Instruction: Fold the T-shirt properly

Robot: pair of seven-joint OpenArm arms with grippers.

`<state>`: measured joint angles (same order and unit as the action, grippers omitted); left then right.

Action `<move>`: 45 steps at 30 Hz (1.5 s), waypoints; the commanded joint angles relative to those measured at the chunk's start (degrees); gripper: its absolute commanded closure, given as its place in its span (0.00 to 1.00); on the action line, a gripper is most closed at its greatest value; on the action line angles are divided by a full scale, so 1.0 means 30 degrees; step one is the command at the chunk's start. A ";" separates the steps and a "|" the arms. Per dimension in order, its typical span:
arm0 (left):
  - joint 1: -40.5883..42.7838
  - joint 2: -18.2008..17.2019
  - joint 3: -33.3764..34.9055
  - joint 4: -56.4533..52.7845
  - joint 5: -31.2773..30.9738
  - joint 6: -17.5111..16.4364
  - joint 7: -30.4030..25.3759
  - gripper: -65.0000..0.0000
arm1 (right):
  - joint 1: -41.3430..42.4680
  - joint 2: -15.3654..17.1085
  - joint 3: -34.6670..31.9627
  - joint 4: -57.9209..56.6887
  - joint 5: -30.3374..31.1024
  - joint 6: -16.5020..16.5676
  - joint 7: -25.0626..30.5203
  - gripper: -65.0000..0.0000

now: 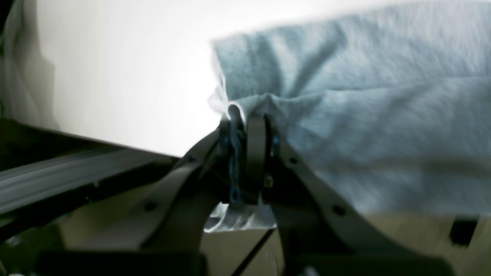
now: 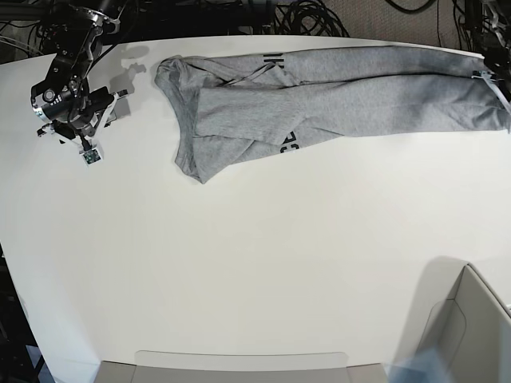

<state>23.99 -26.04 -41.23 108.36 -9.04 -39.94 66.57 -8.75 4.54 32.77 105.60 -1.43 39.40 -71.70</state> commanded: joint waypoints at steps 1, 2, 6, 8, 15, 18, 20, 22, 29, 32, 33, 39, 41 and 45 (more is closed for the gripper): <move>0.0048 0.0109 0.0133 0.0233 0.0361 -0.0019 -0.0459 1.00 | 0.0149 0.0203 0.0020 0.0360 0.0052 0.0201 0.0179 0.56; 0.0019 0.0461 0.0338 0.0233 0.0683 -0.0019 -0.0489 1.00 | 0.0149 0.0203 0.0020 0.0360 0.0052 0.0201 0.0179 0.56; -0.0802 0.1604 0.0719 0.0233 0.1416 -0.0019 -0.0518 1.00 | 0.0149 0.0232 0.0020 0.0360 0.0052 0.0201 0.0179 0.56; -0.1066 0.1956 0.0719 0.0321 0.1474 -0.0019 -0.0459 1.00 | 0.0149 0.0232 0.0020 0.0360 0.0052 0.0201 0.0179 0.56; -0.1095 0.3098 0.1363 0.2870 0.1562 -0.0019 0.0537 1.00 | 0.0149 0.0232 -0.0009 0.0360 0.0052 0.0201 0.0179 0.56; -0.1154 0.3333 0.2184 0.2870 0.1562 -0.0019 0.1094 1.00 | 0.0149 0.0261 -0.0009 0.0301 0.0052 0.0201 0.0179 0.56; -0.1183 0.3890 0.2623 0.2870 0.1562 -0.0019 0.1123 1.00 | 0.0149 0.0261 -0.0009 0.0301 0.0052 0.0201 0.0179 0.56; -0.1183 0.4329 0.2741 0.2870 0.1562 -0.0019 0.1240 1.00 | 0.0149 0.0261 -0.0009 0.0301 0.0052 0.0201 0.0179 0.56; -0.1212 0.5765 0.2770 0.2900 0.1562 -0.0019 0.1357 1.00 | 0.0149 0.0261 -0.0009 0.0301 0.0052 0.0201 0.0179 0.56; -0.1212 0.6205 0.3532 0.2929 0.1562 -0.0019 0.1357 1.00 | 0.0149 0.0261 -0.0009 0.0331 0.0052 0.0201 0.0179 0.56; -0.1241 0.6380 0.3825 0.2958 0.1562 -0.0019 0.1357 1.00 | 0.0149 0.0261 -0.0009 0.0331 0.0052 0.0201 0.0179 0.56; -0.1886 0.7758 0.3971 0.2988 0.1562 -0.0019 0.1592 1.00 | 0.0119 0.0261 -0.0009 0.0331 0.0052 0.0201 0.0179 0.56; -0.2033 0.7787 0.3942 0.2988 0.1533 -0.0019 0.2266 1.00 | 0.0119 0.0408 -0.0009 0.0331 0.0052 0.0201 0.0179 0.56; -0.2501 0.8168 0.4030 0.3076 0.1474 -0.0019 0.2969 1.00 | 0.0119 0.0466 -0.0009 0.0331 0.0052 0.0201 0.0179 0.56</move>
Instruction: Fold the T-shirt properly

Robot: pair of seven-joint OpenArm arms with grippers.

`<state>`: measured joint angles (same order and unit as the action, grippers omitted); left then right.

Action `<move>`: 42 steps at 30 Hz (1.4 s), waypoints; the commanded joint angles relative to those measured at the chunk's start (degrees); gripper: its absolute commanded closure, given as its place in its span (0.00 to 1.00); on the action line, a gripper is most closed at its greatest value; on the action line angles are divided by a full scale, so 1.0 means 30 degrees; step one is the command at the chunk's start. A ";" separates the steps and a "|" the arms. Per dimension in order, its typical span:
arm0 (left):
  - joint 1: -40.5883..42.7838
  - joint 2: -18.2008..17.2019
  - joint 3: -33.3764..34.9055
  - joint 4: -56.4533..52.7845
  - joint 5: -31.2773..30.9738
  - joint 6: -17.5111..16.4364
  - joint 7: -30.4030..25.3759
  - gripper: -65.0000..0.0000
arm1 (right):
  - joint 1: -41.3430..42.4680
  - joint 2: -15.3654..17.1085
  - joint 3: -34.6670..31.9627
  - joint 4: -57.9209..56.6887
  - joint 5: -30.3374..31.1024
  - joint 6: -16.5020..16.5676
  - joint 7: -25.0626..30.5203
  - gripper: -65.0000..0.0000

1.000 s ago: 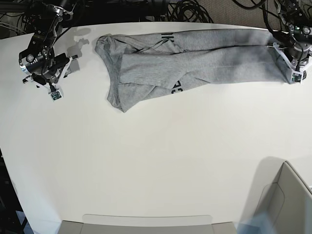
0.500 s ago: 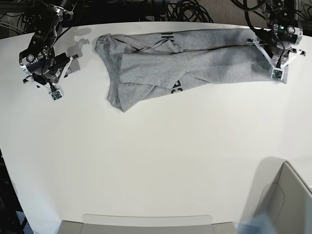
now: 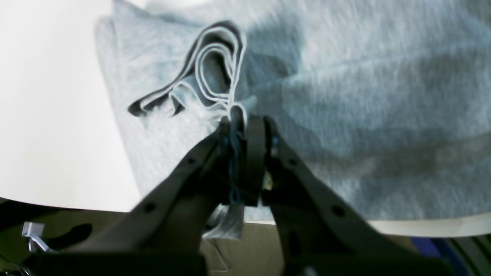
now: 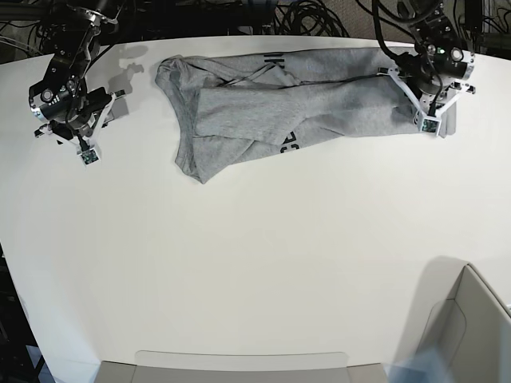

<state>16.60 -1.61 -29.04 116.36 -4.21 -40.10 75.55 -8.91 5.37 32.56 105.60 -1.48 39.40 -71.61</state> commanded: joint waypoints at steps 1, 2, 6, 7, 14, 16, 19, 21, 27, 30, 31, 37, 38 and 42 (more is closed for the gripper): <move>-0.0156 0.0169 -0.0006 0.0409 -0.0136 0.0032 -0.0025 1.00 | 0.0170 0.0189 0.0064 0.0331 0.0067 0.0201 0.0150 0.56; -0.0244 0.0286 -0.0006 0.0409 -0.0136 0.0032 0.0063 1.00 | 0.0170 0.0219 0.0064 0.0301 0.0067 0.0201 0.0150 0.56; -0.0273 0.0726 -0.0065 0.0438 -0.0136 0.0032 0.0092 1.00 | 0.0170 0.0219 0.0064 0.0301 0.0067 0.0201 0.0150 0.56; -0.0273 0.0814 -0.0094 0.0438 -0.0136 0.0032 0.0092 1.00 | 0.0170 0.0219 0.0064 0.0301 0.0067 0.0201 0.0150 0.56; -0.0244 0.1400 -0.0123 0.0468 -0.0195 0.0032 0.0092 1.00 | 0.0170 0.0189 0.0064 0.0301 0.0067 0.0201 0.0150 0.56; -0.0244 0.1576 -0.0094 0.0526 -0.0195 0.0032 0.0063 1.00 | 0.0170 0.0189 0.0064 0.0301 0.0067 0.0201 0.0150 0.56; -0.0244 0.2250 0.0023 0.0526 -0.0224 0.0032 -0.0143 1.00 | 0.0200 0.0160 0.0064 0.0301 0.0067 0.0201 0.0150 0.56; -0.0244 0.2426 0.0199 0.0526 -0.0224 0.0032 -0.0230 1.00 | 0.0200 0.0131 0.0064 0.0301 0.0067 0.0201 0.0150 0.56; -0.0127 0.2514 0.0668 0.0526 -0.0165 0.0032 -0.1227 1.00 | 0.0200 0.0131 0.0064 0.0301 0.0067 0.0201 0.0150 0.56; -0.0127 0.2514 0.0668 0.0526 -0.0165 0.0032 -0.1227 1.00 | 0.0200 0.0101 0.0064 0.0301 0.0067 0.0201 0.0150 0.56; -0.0127 0.2514 0.0668 0.0526 -0.0165 0.0032 -0.1256 1.00 | 0.0200 0.0101 0.0064 0.0301 0.0067 0.0201 0.0150 0.56; 0.0547 0.2543 0.2250 0.0526 -0.0195 0.0032 -0.1549 1.00 | 0.0229 0.0072 0.0064 0.0301 0.0067 0.0201 0.0150 0.56; 0.0782 0.2543 0.2543 0.0526 -0.0195 0.0032 -0.1871 1.00 | 0.0229 0.0072 0.0064 0.0301 0.0067 0.0201 0.0150 0.56; 0.1719 0.2543 0.3335 0.0497 -0.0195 0.0032 -0.3307 1.00 | 0.0229 0.0072 0.0064 0.0301 0.0067 0.0201 0.0150 0.56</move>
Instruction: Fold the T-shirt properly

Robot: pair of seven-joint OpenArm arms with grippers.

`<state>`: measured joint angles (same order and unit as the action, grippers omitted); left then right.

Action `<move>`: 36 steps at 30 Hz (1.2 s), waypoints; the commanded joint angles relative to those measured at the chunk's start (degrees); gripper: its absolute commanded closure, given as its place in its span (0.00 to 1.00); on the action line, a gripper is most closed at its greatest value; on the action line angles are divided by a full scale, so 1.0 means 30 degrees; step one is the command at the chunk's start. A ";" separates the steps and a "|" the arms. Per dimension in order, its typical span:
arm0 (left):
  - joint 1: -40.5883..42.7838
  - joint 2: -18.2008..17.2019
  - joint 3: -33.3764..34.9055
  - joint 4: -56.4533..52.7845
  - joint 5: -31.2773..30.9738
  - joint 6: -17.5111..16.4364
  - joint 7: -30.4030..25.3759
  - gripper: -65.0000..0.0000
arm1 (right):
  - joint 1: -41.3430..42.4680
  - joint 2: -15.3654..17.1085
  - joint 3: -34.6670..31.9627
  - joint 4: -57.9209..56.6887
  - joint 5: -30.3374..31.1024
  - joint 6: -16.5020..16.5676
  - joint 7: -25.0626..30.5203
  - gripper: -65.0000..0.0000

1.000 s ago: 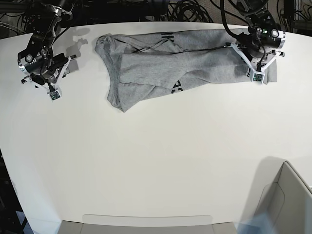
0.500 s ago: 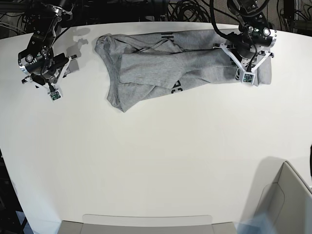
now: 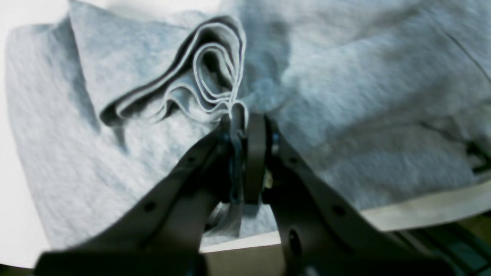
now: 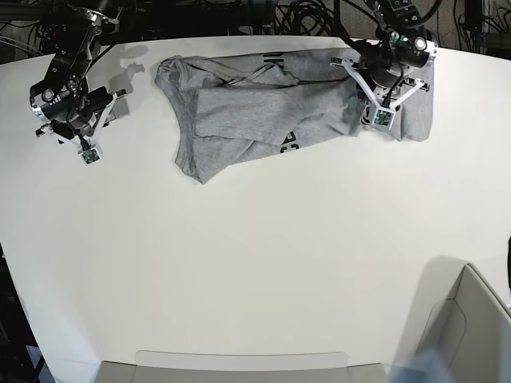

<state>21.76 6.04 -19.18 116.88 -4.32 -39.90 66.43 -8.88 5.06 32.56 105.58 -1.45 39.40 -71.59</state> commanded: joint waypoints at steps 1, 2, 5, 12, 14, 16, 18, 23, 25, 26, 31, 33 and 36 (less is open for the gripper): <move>0.0205 -0.0007 0.0137 0.0322 -0.0158 -0.0033 -0.0504 1.00 | 0.0222 0.0174 0.0064 0.0309 0.0060 0.0201 0.0143 0.56; 0.0293 -0.0007 0.0137 0.0322 -0.0158 -0.0033 -0.0621 1.00 | 0.0222 0.0174 0.0064 0.0309 0.0060 0.0201 0.0143 0.56; 0.0381 -0.0007 0.0137 0.0322 -0.0129 -0.0033 -0.0767 1.00 | 0.0222 0.0174 0.0064 0.0309 0.0060 0.0201 0.0143 0.56; 0.0410 -0.0095 0.0225 0.0293 -0.0012 -0.0033 -0.0738 0.90 | 0.0222 0.0174 0.0064 0.0279 0.0060 0.0201 0.0143 0.56; 0.0410 -0.0095 0.0137 0.0293 -0.0012 -0.0033 -0.0855 0.76 | 0.0192 0.0174 0.0064 0.0279 0.0060 0.0201 0.0143 0.56; 0.0410 -0.0066 0.0107 0.0293 -0.0012 -0.0033 -0.0855 0.66 | 0.0192 0.0174 0.0064 0.0279 0.0060 0.0201 0.0143 0.56; 0.0615 -0.0066 0.0137 0.0293 -0.0070 -0.0033 -0.0855 0.62 | 0.0192 0.0174 0.0064 0.0279 0.0060 0.0201 0.0143 0.56; 0.0674 -0.0066 0.0195 0.0293 -0.0246 -0.0033 -0.0855 0.62 | 0.0192 0.0174 0.0064 0.0279 0.0060 0.0201 0.0143 0.56; 0.0674 -0.0066 0.0225 0.0293 -0.1037 -0.0033 -0.0885 0.62 | 0.0192 0.0174 0.0064 0.0279 0.0060 0.0201 0.0143 0.56; 0.0674 -0.0066 0.0195 0.0293 -0.1653 -0.0033 -0.0885 0.63 | 0.0192 0.0174 0.0064 0.0250 0.0060 0.0201 0.0143 0.56; 0.0645 -0.0095 0.0225 0.0263 -0.2971 -0.0033 -0.0855 0.73 | 0.0192 0.0174 0.0064 0.0250 0.0060 0.0201 0.0143 0.56; 0.0645 -0.0183 0.0254 0.0263 -0.2883 -0.0033 -0.0826 0.74 | 0.0192 0.0174 0.0064 0.0250 0.0060 0.0201 0.0143 0.56; 0.0674 -0.0212 0.0254 0.0176 -0.2854 -0.0033 -0.0826 0.74 | 0.0192 0.0174 0.0064 0.0250 0.0060 0.0201 0.0143 0.56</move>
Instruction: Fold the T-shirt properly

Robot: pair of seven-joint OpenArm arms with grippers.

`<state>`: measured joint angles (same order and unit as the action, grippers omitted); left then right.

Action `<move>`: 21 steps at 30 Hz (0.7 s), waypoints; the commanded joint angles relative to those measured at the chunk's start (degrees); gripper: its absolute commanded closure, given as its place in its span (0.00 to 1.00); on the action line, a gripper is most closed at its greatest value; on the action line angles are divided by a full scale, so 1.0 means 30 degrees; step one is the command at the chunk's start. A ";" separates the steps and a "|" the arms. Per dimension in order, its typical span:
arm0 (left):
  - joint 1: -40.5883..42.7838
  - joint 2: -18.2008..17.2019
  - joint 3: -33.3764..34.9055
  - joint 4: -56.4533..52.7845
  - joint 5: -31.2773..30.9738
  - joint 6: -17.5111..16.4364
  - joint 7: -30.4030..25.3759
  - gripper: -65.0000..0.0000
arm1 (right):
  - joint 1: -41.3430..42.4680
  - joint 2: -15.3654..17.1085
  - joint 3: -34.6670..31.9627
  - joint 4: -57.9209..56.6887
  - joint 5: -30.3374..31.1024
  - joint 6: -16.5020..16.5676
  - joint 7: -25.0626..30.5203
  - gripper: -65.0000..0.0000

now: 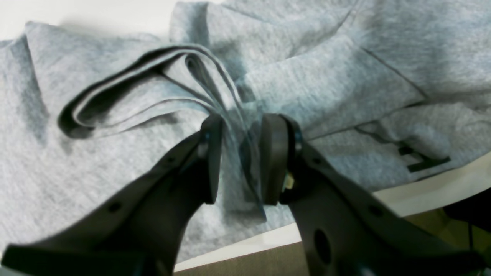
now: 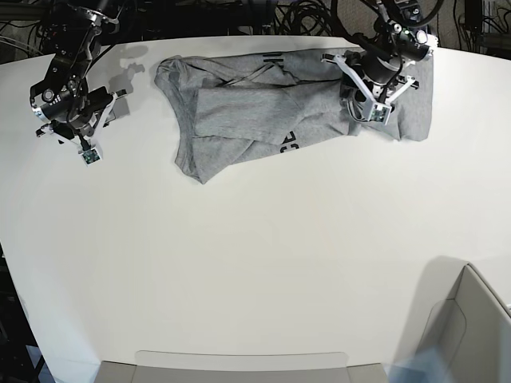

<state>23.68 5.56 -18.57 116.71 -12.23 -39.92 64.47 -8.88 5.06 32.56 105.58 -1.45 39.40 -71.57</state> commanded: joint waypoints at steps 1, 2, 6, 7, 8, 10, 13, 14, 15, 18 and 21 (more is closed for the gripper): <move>0.0033 -0.0052 0.0050 0.0234 -0.0217 -0.0026 -0.0200 0.74 | 0.0192 0.0174 0.0064 0.0250 0.0060 0.0201 0.0135 0.56; 0.0033 -0.0052 -0.0126 0.0234 -0.0217 -0.0026 -0.0200 0.75 | 0.0192 0.0174 0.0064 0.0250 0.0060 0.0201 0.0165 0.56; -0.0700 0.0153 -0.2705 0.0234 -0.0275 -0.0026 -0.0874 0.84 | 0.0280 0.0174 0.0064 0.0250 0.0060 0.0201 0.0165 0.56; -0.1139 0.0153 -0.3730 0.0234 -0.0275 -0.0026 -0.1167 0.89 | 0.0280 0.0145 0.0064 0.0250 0.0060 0.0201 0.0165 0.56; -0.1432 0.0182 -0.4756 0.0234 -0.0305 -0.0026 -0.1284 0.94 | 0.0280 0.0145 0.0064 0.0250 0.0060 0.0201 0.0165 0.56; -0.1931 0.0417 -0.7071 0.0234 -0.0305 -0.0026 -0.1518 1.00 | 0.0251 0.0145 0.0064 0.0250 0.0060 0.0201 0.0165 0.56; -0.2077 0.0358 -0.8419 0.0234 -0.0246 -0.0026 -0.1372 1.00 | 0.0222 0.0145 0.0064 0.0221 0.0060 0.0201 0.0165 0.56; -0.2077 0.0358 -0.8419 0.0234 -0.0246 -0.0026 -0.1372 1.00 | 0.0222 0.0145 0.0064 0.0191 0.0060 0.0201 0.0165 0.56; -0.2077 0.0358 -0.8390 0.0234 -0.0217 -0.0026 -0.1372 1.00 | 0.0251 0.0145 0.0064 0.0045 0.0060 0.0201 0.0165 0.56; -0.2077 0.0358 -0.7745 0.0146 -0.0187 -0.0026 -0.1372 1.00 | 0.0339 0.0145 0.0034 -0.0278 0.0089 0.0201 0.0165 0.56; -0.2077 0.0358 -0.7393 -0.0030 -0.0187 -0.0026 -0.1518 1.00 | 0.0310 0.0145 -0.0493 -0.0278 0.0089 0.0201 0.0165 0.56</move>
<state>17.26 6.98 -40.69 115.83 -12.19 -40.21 61.30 -8.62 5.08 31.16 103.77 -1.45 39.40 -71.59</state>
